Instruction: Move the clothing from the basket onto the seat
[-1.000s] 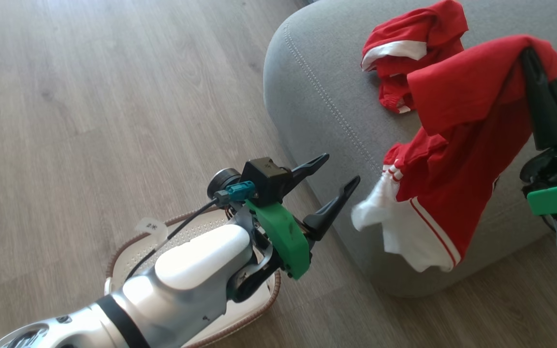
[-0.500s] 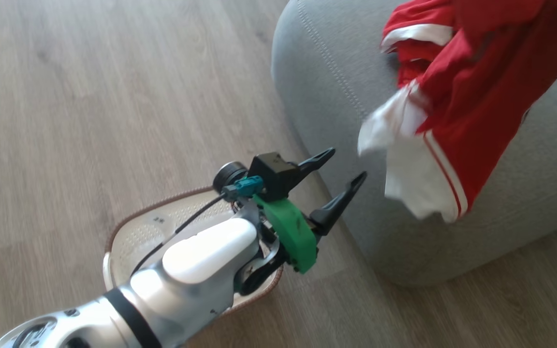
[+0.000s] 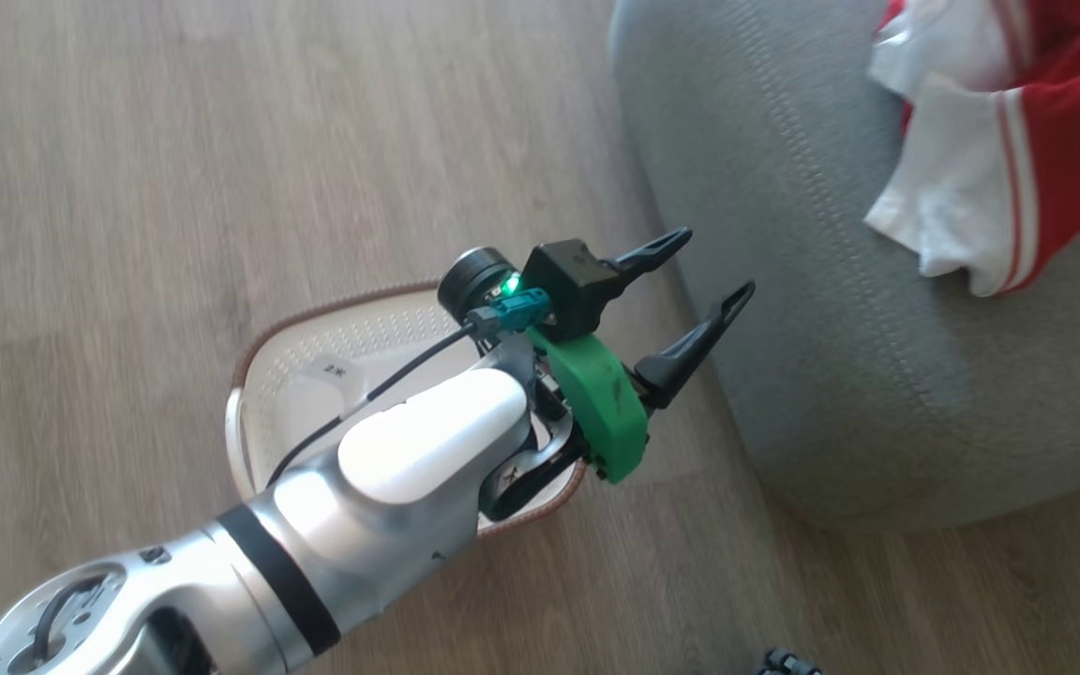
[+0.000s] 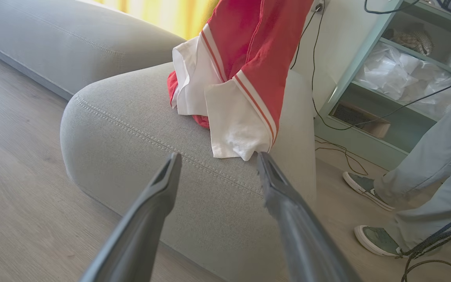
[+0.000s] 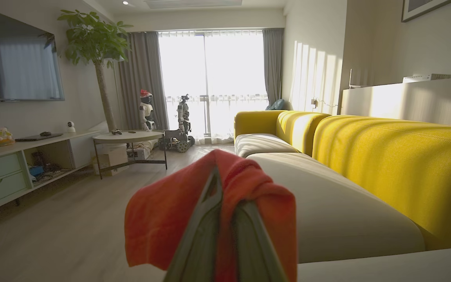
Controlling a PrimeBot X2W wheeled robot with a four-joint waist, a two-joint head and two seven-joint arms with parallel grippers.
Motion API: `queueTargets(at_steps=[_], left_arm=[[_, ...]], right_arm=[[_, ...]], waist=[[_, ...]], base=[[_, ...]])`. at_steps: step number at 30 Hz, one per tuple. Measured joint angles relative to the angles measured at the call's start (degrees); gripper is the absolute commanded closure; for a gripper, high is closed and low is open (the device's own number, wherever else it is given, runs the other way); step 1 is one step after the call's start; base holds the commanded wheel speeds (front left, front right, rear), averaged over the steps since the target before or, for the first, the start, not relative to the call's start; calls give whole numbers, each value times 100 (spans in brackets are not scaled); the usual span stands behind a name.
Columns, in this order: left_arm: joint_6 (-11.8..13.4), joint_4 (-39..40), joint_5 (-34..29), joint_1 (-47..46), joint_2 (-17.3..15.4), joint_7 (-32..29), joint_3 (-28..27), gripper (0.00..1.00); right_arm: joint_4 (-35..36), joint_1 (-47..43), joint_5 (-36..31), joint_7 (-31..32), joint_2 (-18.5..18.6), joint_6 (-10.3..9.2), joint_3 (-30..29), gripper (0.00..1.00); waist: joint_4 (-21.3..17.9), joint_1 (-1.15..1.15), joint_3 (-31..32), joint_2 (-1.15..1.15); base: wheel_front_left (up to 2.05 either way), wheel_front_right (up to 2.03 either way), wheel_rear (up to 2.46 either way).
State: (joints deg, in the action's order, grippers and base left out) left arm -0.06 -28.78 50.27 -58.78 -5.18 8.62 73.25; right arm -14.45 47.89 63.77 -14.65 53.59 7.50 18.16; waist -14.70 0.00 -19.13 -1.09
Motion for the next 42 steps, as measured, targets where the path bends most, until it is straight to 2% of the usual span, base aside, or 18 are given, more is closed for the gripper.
queueTargets(at_steps=[6, 11, 16, 19, 22, 27, 28, 30, 31, 32, 39, 42], left_arm=[[3, -27, -99, -179, 58, -62, 5, 0], [8, -25, -174, -403, 98, -99, 8, 0], [15, -12, -202, -513, 125, -97, 9, 0], [18, -11, -202, -513, 133, -83, 9, 0], [40, -14, -202, -515, 135, -37, 10, 0], [59, -21, -201, -532, 157, -12, 11, 0], [59, -22, -201, -540, 162, 4, 12, 0], [58, -44, -200, -559, 167, 8, 14, 0], [57, -71, -199, -566, 168, 24, 15, 0], [57, -101, -188, -571, 169, 42, 15, 0], [3, -236, -80, -505, 176, 159, 15, 0], [0, -312, 31, -361, 174, 194, 11, 0]], right_arm=[[-1152, 299, -330, -1, 129, 0, -350, 100], [-2058, 691, -808, -2, 92, 1, -313, 100], [-2884, 984, -1361, 19, -32, 1, 435, 100], [-3222, 1078, -1599, 312, -136, 1, 1028, 100], [-3465, 1187, -1452, 946, -237, 1, 1486, 100], [-3640, 1188, -1192, 1518, -270, 1, 1945, 100], [-3671, 1188, -1146, 1581, -269, 1, 2028, 85], [-3691, 1187, -943, 1788, -281, 1, 2187, 31], [-3664, 1186, -784, 1878, -289, 1, 2259, 13], [-3642, 1186, -656, 1882, -293, 1, 2308, 0], [-3307, 1163, -181, 2129, -245, 1, 2798, 0], [-3012, 1163, -96, 2112, -115, 1, 3025, 0]], waist=[[243, 0, -452, 0], [425, 1, -833, 0], [636, 1, -1119, 0], [760, 1, -1201, 0], [832, 0, -1219, 0], [849, 0, -1222, 0], [849, 0, -1222, 0], [846, 0, -1200, 0], [842, 0, -1176, 0], [836, 0, -1145, 0], [720, 0, -764, 1], [651, 0, -546, 1]], base=[[0, 0, 0], [0, 0, 0], [0, 0, 0], [0, 0, 0], [0, 0, 0], [0, 0, 0], [0, 0, 0], [0, 0, 0], [0, 0, 0], [0, 0, 0], [0, 0, 0], [0, 0, 0]])
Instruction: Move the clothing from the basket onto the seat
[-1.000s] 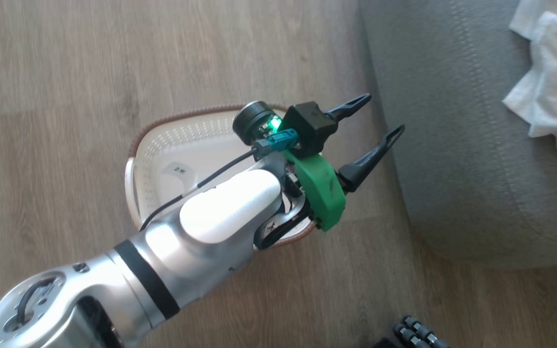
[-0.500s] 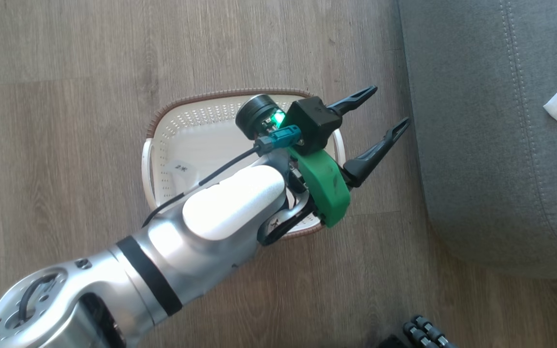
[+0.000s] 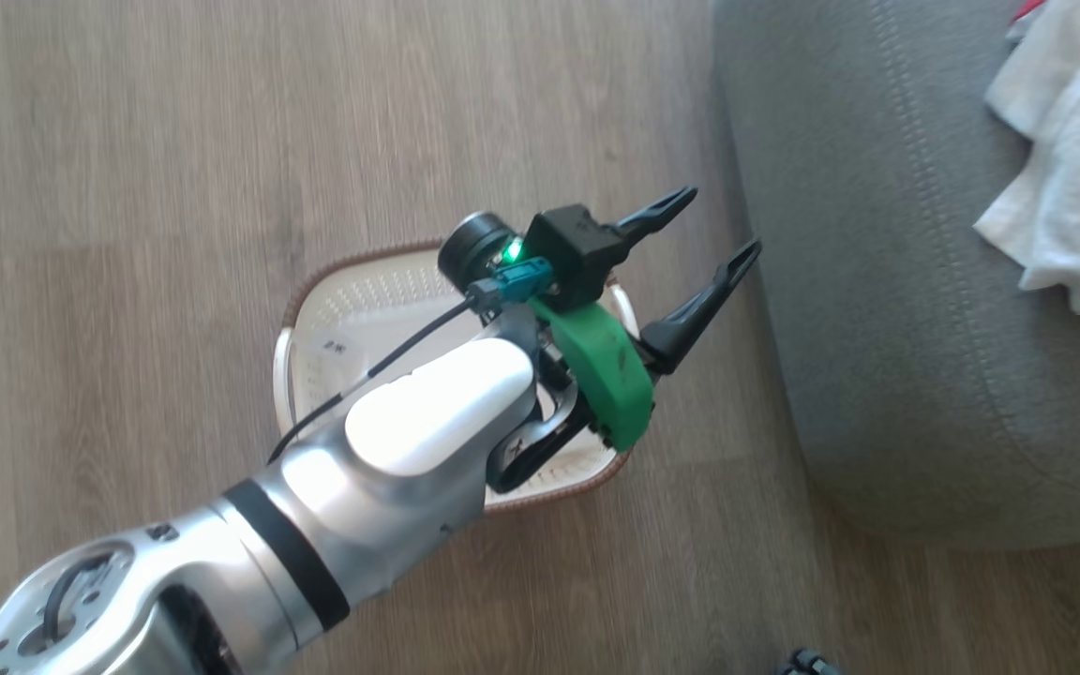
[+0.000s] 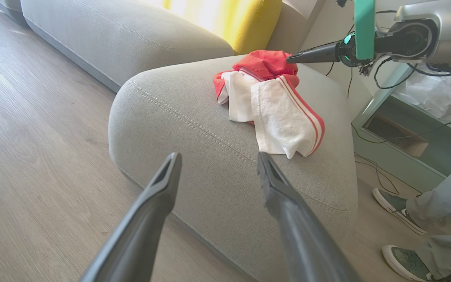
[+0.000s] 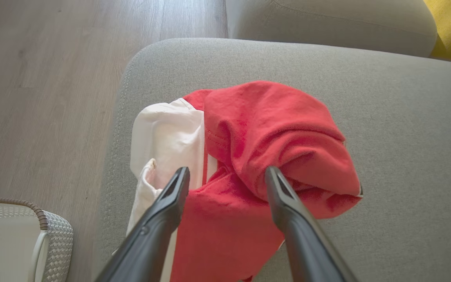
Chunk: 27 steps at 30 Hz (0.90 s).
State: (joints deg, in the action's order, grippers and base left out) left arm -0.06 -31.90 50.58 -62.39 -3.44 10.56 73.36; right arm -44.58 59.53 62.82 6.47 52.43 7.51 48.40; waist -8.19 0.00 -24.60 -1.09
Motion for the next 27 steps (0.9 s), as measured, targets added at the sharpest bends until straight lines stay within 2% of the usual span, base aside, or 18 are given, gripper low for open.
queueTargets(at_steps=[7, 13, 25, 27], left_arm=[[1, -35, 186, 382, -135, 164, -59, 0], [16, 44, 289, 717, -310, 222, -176, 0], [452, 514, 508, 1370, -815, 323, -550, 0], [544, 635, 511, 1443, -877, 339, -636, 0]], right_arm=[[661, 2, 100, -388, 277, 0, 558, 0], [989, 2, 341, -720, 435, 0, 812, 0], [1749, 12, 533, -1429, 498, 0, 1263, 0], [1834, 33, 398, -1466, 535, 0, 1417, 0]], waist=[[-161, 0, 572, 0], [-263, 0, 1068, 0], [-267, -1, 1809, 0], [-223, -1, 1885, 0]], base=[[0, 0, 0], [0, 0, 0], [0, 0, 0], [0, 0, 0]])
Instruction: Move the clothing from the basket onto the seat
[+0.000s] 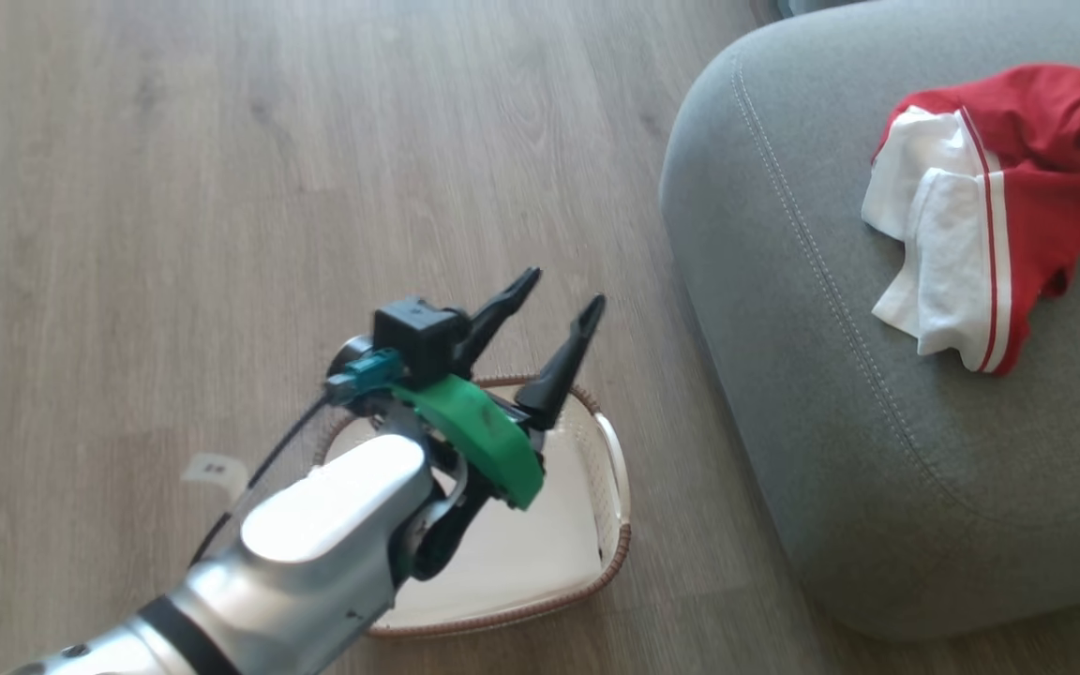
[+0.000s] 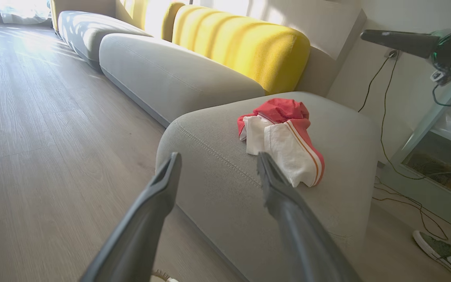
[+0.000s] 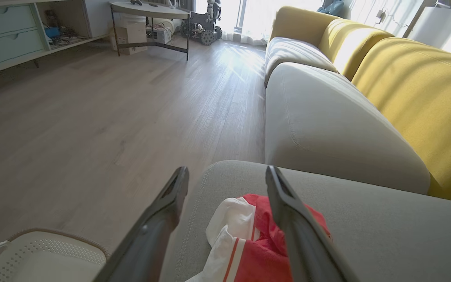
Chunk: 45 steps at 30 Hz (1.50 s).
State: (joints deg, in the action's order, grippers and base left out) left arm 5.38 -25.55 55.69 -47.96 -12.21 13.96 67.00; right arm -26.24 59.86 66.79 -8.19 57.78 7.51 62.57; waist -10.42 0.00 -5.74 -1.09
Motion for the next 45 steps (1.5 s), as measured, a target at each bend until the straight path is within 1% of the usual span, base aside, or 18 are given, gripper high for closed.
queueTargets(at_steps=[3, 5, 9, 12, 13, 15, 16, 18, 21, 24, 29, 33, 36, 39, 43, 45], left_arm=[[192, 145, 35, 152, -163, 24, -226, 0], [291, 225, -30, 245, -343, 33, -311, 0], [424, 414, -37, 485, -649, 34, -486, 0], [550, 553, -37, 714, -843, 34, -587, 0], [550, 553, -37, 714, -843, 34, -587, 0], [657, 675, -38, 886, -937, 34, -713, 0], [832, 777, -149, 1038, -1045, 34, -783, 0], [955, 878, -235, 1200, -1132, 34, -933, 0], [1115, 1033, -323, 1510, -1270, 34, -1227, 0], [1211, 1223, -443, 1879, -1379, 34, -1547, 0], [1347, 1539, -713, 2459, -1405, 34, -2170, 0], [1537, 1813, -991, 3001, -1402, 34, -2835, 0], [1550, 1967, -1230, 3409, -1393, 34, -3250, 0], [1559, 2061, -1493, 3782, -1332, 34, -3484, 0], [1582, 2137, -1946, 4066, -1174, 34, -3812, 0], [1638, 2180, -2196, 4159, -1100, 34, -3964, 0]], right_arm=[[119, 3, -47, -136, -14, 0, 125, 0], [168, -1, -37, -259, -26, 0, 156, 0], [185, -52, -143, -445, -62, 0, 215, 0], [154, -214, -224, -560, -158, 0, 146, 0], [154, -214, -224, -560, -158, 0, 146, 0], [111, -394, -235, -599, -249, 0, -21, 0], [63, -626, -235, -611, -337, 0, -310, 0], [75, -918, -255, -614, -398, 0, -714, 0], [148, -1435, -501, -621, -531, 0, -1349, 0], [291, -2062, -750, -623, -747, 0, -2039, 0], [597, -3134, -1272, -626, -1187, 0, -3109, 0], [915, -3982, -1714, -626, -1655, 0, -3905, 0], [1179, -4557, -2105, -626, -2025, 0, -4486, 0], [1475, -5054, -2458, -626, -2384, 0, -4864, 0], [1828, -5511, -2875, -626, -2827, 0, -5053, 0], [2006, -5644, -3027, -626, -3020, 0, -5138, 0]], waist=[[71, 0, 109, 0], [134, 0, 176, 0], [270, 0, 315, 0], [379, 0, 391, 0], [379, 0, 391, 0], [452, 0, 432, 0], [533, 0, 468, 0], [617, 0, 502, 0], [724, 0, 548, 0], [817, 0, 586, 0], [962, 0, 633, 0], [1028, 0, 693, 0], [1068, 0, 716, 0], [1097, 0, 718, 0], [1091, 0, 719, 0], [1080, 0, 723, 0]], base=[[0, 0, 0], [0, 0, 0], [0, 0, 0], [0, 0, 0], [0, 0, 0], [0, 0, 0], [0, 0, 0], [0, 0, 0], [0, 0, 0], [0, 0, 0], [0, 0, 0], [0, 0, 0], [0, 0, 0], [0, 0, 0], [0, 0, 0], [0, 0, 0]])
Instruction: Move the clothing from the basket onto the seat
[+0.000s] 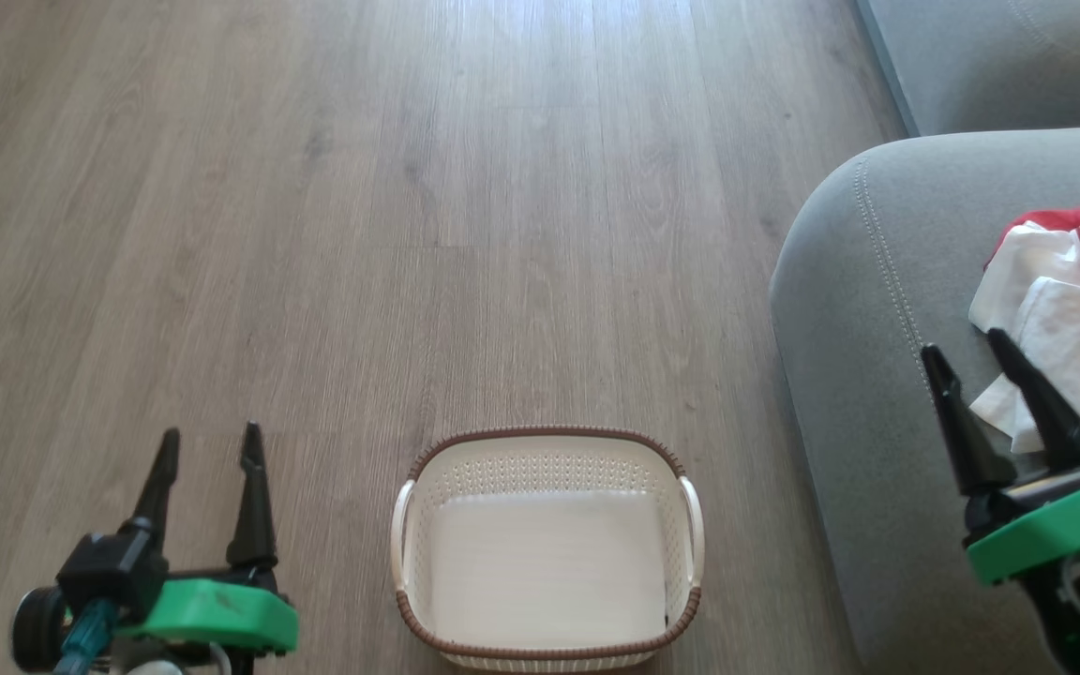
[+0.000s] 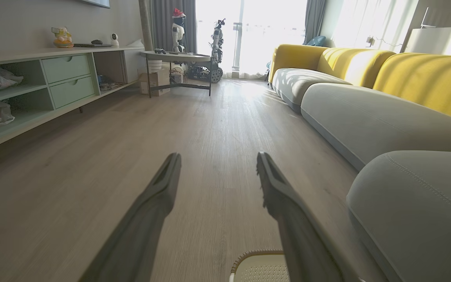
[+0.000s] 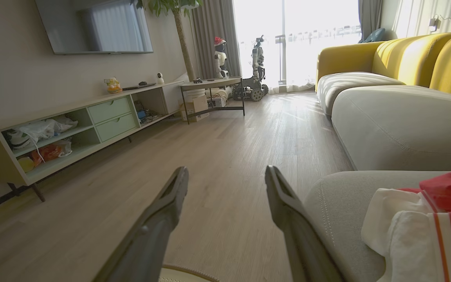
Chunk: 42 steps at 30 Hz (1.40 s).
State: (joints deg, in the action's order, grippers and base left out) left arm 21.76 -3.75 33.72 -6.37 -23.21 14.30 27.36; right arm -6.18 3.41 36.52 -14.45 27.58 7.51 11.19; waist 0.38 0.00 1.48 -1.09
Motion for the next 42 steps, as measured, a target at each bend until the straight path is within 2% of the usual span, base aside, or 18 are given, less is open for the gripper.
queueTargets(at_steps=[2, 6, 14, 22, 31, 42], left_arm=[[-14, 73, -166, 107, 121, 1, -208, 0], [-266, 70, -347, 380, 399, 16, -378, 0], [-869, -57, -747, 655, 940, 16, -834, 0], [-1265, -233, -1039, 777, 1269, 16, -1323, 0], [-1566, -392, -1432, 777, 1536, 16, -1670, 0], [-1781, -463, -1678, 842, 1731, 16, -1928, 0]], right_arm=[[122, -119, -165, 0, -154, 0, -85, 0], [238, -324, -436, 0, -389, 0, -127, 0], [192, -400, -760, 0, -617, 0, -120, 0], [120, -414, -850, 0, -790, 0, -159, 0], [62, -420, -892, 0, -933, 0, -288, 0], [29, -420, -905, 0, -936, 0, -307, 0]], waist=[[-6, 0, 4, 0], [-37, 0, -19, 0], [-61, 0, -72, 0], [-3, 0, -58, 0], [10, 0, -38, 0], [-44, 0, -32, 0]], base=[[0, 0, 0], [0, 0, 0], [0, 0, 0], [0, 0, 0], [0, 0, 0], [0, 0, 0]])
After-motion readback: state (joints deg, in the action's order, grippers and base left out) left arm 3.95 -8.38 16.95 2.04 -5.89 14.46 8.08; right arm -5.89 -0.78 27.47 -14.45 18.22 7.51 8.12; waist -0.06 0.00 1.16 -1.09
